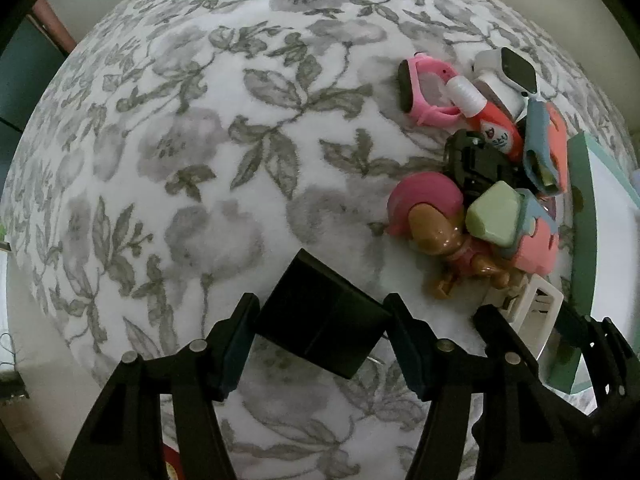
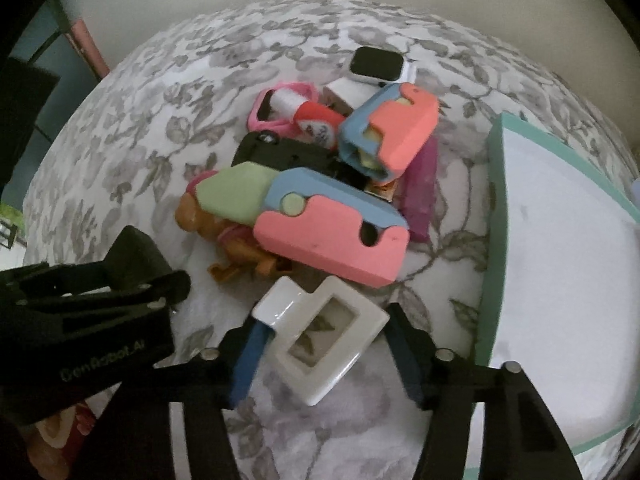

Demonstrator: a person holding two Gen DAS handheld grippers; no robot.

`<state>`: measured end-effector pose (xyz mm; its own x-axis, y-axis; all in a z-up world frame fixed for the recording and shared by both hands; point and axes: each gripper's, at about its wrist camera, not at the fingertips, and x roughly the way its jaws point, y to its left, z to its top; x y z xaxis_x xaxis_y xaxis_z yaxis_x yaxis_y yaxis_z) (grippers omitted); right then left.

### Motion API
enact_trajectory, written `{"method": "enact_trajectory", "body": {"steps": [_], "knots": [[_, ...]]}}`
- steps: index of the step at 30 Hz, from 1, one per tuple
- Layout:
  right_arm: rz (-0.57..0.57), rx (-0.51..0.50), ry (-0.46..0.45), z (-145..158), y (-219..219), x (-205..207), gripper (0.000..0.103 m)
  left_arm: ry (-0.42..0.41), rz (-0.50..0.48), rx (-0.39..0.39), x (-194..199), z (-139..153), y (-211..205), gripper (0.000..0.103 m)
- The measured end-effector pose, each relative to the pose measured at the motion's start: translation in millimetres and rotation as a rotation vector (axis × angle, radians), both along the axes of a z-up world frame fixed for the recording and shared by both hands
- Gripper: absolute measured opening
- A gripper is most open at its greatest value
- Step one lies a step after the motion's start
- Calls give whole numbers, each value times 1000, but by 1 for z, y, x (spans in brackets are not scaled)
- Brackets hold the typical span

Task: Organize rigid objects
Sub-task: 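Carry the black charger and white holder over the teal-rimmed tray with both grippers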

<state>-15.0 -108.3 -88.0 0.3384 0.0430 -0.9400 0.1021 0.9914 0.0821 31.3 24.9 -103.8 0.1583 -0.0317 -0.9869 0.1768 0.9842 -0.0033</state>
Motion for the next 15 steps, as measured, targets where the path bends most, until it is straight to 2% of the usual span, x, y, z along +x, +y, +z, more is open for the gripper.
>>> {"method": "enact_trajectory", "body": {"steps": [11, 15], "knots": [[-8, 37, -6, 2, -7, -9, 59, -11, 27, -28, 1, 11, 4, 65], [-16, 57, -11, 4, -9, -12, 59, -29, 42, -58, -3, 26, 12, 65]]}}
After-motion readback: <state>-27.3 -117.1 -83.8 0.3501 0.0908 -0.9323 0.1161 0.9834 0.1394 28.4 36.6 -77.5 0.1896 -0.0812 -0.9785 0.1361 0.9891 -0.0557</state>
